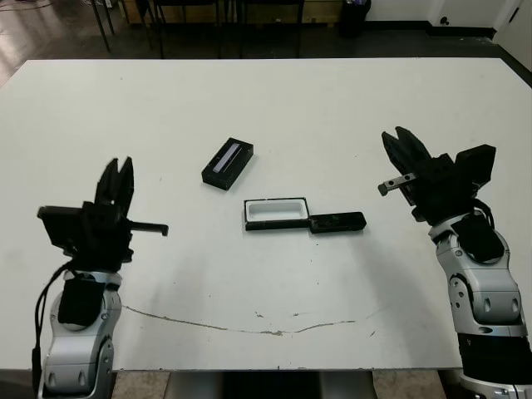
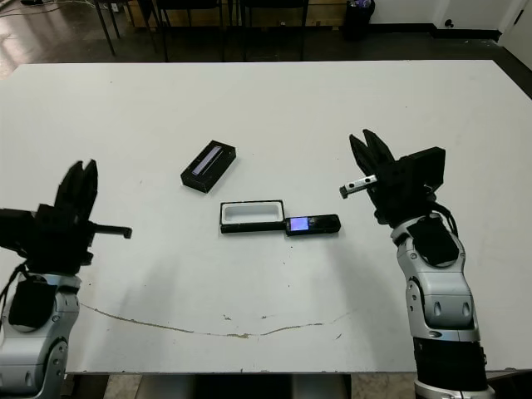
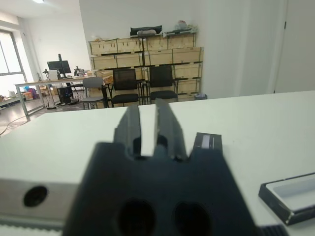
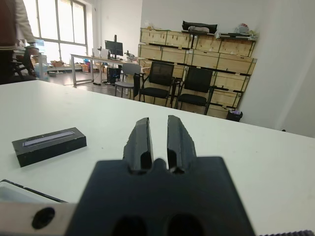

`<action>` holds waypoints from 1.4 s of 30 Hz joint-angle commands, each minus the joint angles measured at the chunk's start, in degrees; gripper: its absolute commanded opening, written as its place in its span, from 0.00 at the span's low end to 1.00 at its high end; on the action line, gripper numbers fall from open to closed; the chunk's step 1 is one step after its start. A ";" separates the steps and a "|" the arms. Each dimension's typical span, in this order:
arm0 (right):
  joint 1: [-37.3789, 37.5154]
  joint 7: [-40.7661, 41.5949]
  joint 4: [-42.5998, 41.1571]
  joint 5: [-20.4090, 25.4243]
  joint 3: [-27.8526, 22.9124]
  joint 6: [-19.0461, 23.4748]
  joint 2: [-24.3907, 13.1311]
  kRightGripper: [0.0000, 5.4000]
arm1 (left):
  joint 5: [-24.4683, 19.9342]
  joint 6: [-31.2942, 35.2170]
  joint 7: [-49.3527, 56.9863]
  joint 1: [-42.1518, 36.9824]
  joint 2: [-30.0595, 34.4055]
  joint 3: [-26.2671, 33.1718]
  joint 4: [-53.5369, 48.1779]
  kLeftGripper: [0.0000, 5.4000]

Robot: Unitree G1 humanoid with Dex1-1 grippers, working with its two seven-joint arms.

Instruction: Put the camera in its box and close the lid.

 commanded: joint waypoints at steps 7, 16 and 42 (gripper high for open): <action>-0.90 3.34 4.65 -0.56 0.92 -0.19 -1.66 0.00 | 1.12 1.50 0.31 -0.80 0.40 -1.27 0.81 0.00; -8.56 8.20 10.79 -4.68 2.77 2.63 -8.64 0.00 | 0.74 2.43 0.13 -0.60 0.15 -1.29 -0.10 0.00; -33.23 41.88 51.49 -24.44 27.88 -13.26 -12.26 0.00 | 2.48 2.15 0.87 1.35 -0.64 -3.71 -0.93 0.00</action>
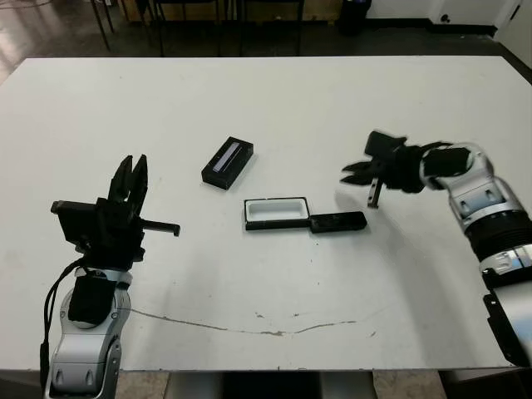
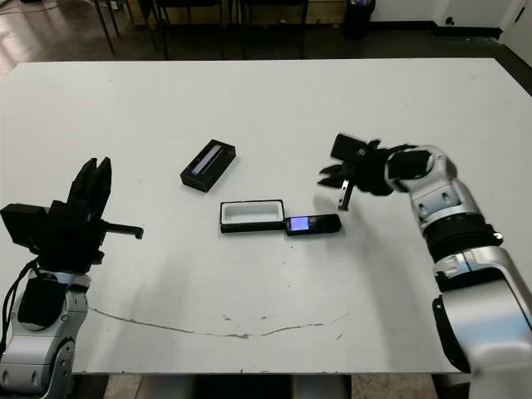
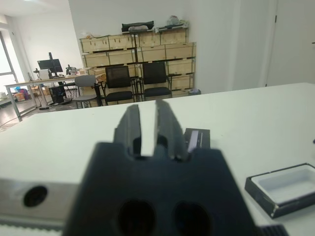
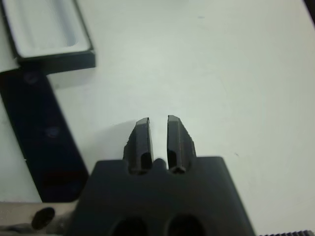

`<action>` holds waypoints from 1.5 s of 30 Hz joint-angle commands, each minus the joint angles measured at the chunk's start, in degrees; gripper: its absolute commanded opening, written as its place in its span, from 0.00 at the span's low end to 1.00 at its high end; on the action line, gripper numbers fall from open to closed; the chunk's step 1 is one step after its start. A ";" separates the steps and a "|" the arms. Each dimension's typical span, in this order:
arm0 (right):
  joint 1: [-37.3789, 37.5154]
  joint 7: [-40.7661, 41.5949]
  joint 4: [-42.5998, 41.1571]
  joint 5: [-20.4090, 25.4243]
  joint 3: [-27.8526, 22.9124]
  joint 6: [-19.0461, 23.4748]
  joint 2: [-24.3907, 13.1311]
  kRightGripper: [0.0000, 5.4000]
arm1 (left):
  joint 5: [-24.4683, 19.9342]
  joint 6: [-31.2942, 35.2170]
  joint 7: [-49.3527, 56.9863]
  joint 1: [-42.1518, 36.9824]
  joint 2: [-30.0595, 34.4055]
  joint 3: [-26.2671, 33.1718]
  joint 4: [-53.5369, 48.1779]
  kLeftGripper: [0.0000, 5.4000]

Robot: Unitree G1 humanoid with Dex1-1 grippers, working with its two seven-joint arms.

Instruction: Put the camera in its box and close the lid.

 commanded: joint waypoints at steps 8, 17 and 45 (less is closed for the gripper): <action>3.73 4.97 -0.08 -1.10 2.05 -2.90 -0.45 0.00 | 0.19 0.68 0.26 1.34 -0.23 -0.10 0.31 0.00; 6.12 11.74 -2.99 0.94 1.65 -2.63 -4.12 0.00 | 0.20 0.96 0.26 1.14 -0.11 0.00 0.18 0.00; 15.08 4.30 -18.92 1.85 -3.23 2.67 -8.74 0.00 | 0.72 1.31 0.52 0.99 -0.17 -0.07 0.14 0.00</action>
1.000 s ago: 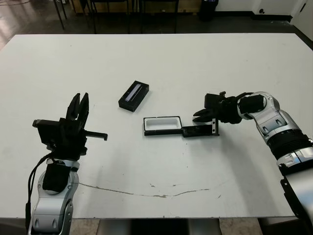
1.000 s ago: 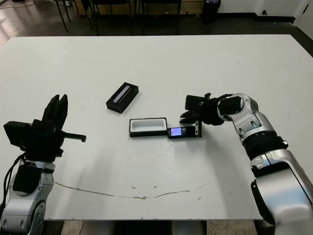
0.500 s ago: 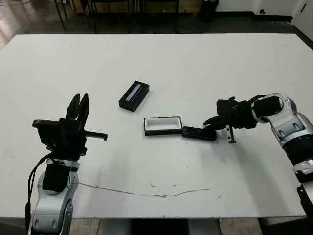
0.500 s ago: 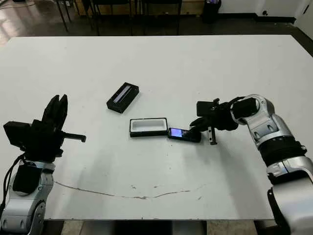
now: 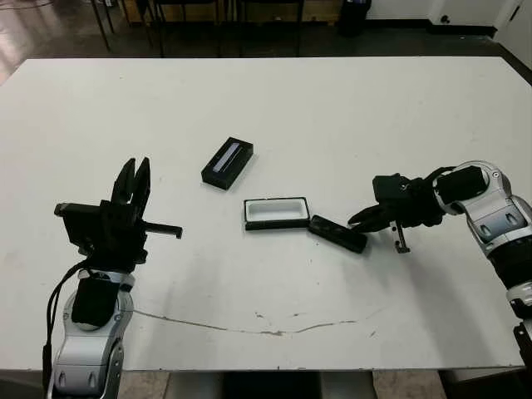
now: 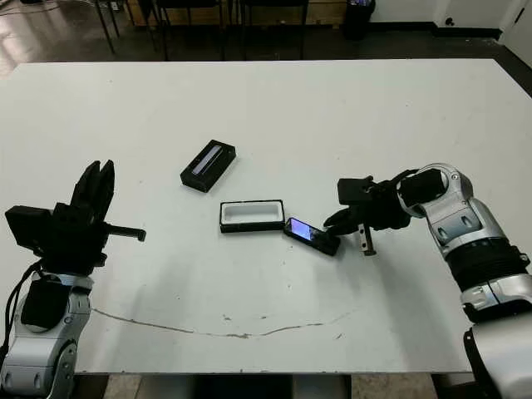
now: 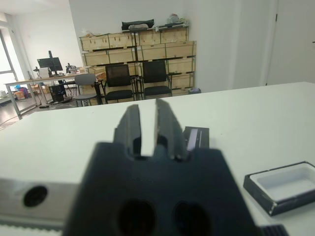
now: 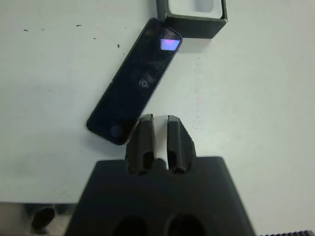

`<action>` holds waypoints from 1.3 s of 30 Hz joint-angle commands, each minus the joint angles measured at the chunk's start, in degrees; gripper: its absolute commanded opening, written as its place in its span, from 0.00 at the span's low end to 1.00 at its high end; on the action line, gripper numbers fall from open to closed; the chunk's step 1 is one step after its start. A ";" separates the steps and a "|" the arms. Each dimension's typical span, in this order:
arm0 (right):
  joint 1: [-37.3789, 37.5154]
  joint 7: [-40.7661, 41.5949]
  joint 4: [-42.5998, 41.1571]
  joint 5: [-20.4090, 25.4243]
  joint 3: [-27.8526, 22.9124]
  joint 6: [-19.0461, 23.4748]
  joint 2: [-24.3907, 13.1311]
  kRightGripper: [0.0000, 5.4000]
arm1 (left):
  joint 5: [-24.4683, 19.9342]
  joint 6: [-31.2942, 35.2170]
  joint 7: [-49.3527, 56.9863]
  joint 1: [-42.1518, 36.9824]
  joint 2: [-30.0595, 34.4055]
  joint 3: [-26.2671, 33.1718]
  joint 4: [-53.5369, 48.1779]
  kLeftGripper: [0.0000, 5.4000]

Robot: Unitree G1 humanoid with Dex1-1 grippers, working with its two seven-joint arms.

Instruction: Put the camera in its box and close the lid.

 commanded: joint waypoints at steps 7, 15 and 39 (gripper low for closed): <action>11.40 -32.17 -9.02 -4.43 -11.04 3.27 2.19 0.00 | 0.09 0.88 0.18 1.00 -0.03 0.22 0.26 0.00; 16.37 -35.18 -19.93 3.86 -18.05 6.21 3.00 0.00 | -0.03 0.73 -0.05 0.99 0.14 0.31 0.43 0.00; 23.99 -15.36 -35.00 17.09 -13.16 18.15 -5.05 0.55 | 0.23 1.02 -0.17 1.36 0.36 0.48 0.38 0.00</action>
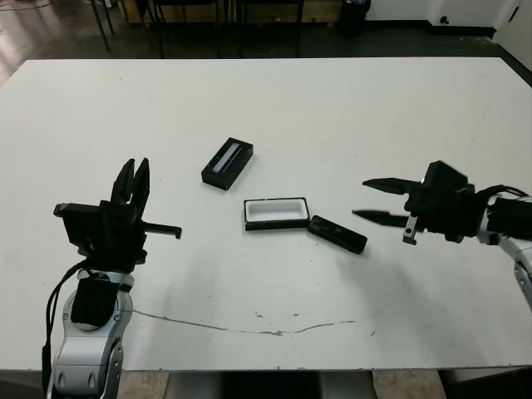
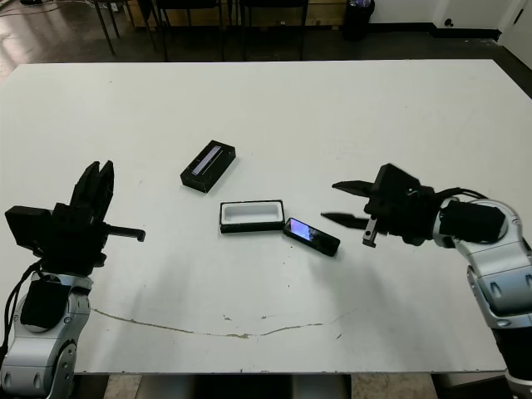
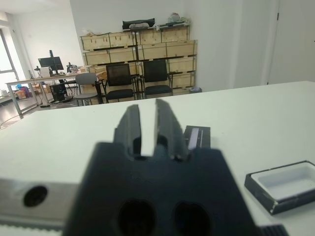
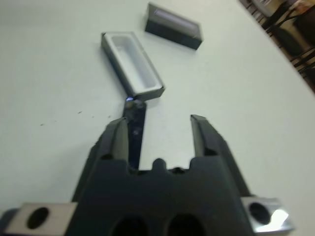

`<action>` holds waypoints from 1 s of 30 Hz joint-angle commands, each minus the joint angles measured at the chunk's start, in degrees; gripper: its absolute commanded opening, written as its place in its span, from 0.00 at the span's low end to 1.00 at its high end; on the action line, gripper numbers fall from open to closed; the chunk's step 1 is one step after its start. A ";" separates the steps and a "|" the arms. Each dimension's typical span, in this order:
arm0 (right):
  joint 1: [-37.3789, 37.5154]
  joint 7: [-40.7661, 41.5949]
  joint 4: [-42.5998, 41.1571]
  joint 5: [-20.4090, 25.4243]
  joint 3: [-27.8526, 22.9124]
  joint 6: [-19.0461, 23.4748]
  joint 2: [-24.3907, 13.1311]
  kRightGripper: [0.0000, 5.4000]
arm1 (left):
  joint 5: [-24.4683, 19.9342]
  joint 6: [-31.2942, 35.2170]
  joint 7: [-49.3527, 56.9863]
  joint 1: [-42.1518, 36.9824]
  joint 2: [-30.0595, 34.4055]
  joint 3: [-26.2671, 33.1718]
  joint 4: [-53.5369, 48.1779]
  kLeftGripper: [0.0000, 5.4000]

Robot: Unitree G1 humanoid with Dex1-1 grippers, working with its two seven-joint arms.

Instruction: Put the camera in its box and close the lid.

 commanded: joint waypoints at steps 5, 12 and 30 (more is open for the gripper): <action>2.91 -0.34 0.19 0.29 0.90 0.84 1.01 0.74 | 0.18 0.51 -0.24 1.05 0.39 0.14 0.98 0.00; 4.43 -1.35 -0.23 0.43 0.93 2.35 1.92 1.00 | 0.75 0.04 -0.24 0.99 0.52 0.02 1.49 0.00; 7.49 -4.76 2.61 1.64 0.53 7.13 5.13 1.00 | 0.54 0.45 -0.38 1.59 0.54 -0.08 1.39 0.00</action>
